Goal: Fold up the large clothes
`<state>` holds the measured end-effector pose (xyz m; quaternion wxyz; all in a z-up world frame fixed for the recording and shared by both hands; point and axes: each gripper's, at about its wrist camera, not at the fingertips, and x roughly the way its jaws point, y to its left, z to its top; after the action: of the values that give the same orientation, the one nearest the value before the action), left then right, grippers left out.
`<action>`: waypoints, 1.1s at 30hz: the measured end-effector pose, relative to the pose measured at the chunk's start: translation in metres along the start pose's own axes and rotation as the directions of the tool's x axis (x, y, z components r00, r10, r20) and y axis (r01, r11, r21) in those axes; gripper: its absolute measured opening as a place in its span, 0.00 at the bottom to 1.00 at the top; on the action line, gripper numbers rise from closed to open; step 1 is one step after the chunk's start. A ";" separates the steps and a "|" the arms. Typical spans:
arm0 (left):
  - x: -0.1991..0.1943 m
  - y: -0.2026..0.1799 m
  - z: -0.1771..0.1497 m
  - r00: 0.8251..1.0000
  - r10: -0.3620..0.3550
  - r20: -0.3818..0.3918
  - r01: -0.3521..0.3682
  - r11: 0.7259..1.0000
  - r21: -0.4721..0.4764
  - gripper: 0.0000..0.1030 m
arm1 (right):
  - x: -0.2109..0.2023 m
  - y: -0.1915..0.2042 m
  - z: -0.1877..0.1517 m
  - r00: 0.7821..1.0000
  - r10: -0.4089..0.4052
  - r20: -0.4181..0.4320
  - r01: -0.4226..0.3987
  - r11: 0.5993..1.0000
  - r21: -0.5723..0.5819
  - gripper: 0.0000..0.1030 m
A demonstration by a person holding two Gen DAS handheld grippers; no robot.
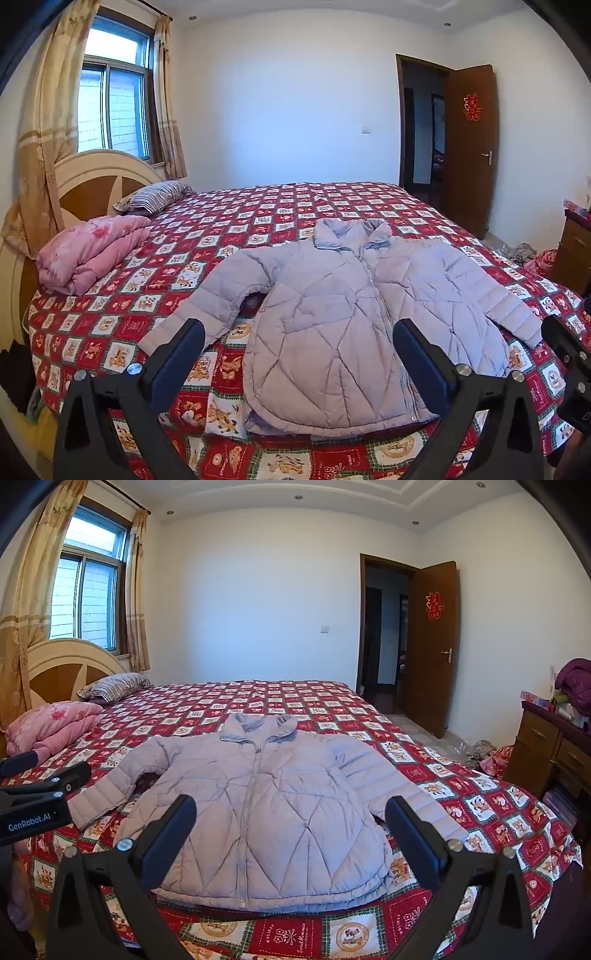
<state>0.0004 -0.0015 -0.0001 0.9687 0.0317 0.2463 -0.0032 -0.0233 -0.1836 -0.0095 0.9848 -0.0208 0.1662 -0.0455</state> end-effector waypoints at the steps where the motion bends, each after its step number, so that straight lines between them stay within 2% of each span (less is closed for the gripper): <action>1: 0.000 -0.001 0.000 1.000 0.000 0.000 0.000 1.000 0.002 0.99 | 0.000 -0.001 0.000 1.000 0.006 0.005 -0.006 1.000 0.013 1.00; 7: 0.003 -0.009 -0.003 1.000 0.001 0.006 -0.001 1.000 0.014 0.99 | 0.000 -0.002 0.000 1.000 0.008 0.004 -0.008 1.000 0.008 1.00; 11: 0.001 0.002 -0.001 1.000 0.000 0.006 0.000 1.000 -0.019 0.99 | 0.001 -0.003 0.000 1.000 0.006 0.000 -0.006 1.000 0.011 1.00; 33: 0.000 0.004 -0.001 1.000 0.005 0.016 -0.004 1.000 -0.029 0.99 | 0.002 0.001 -0.003 1.000 0.010 -0.003 -0.010 1.000 0.011 1.00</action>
<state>0.0003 0.0027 -0.0006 0.9710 0.0181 0.2385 0.0022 -0.0227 -0.1829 -0.0133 0.9849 -0.0146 0.1676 -0.0416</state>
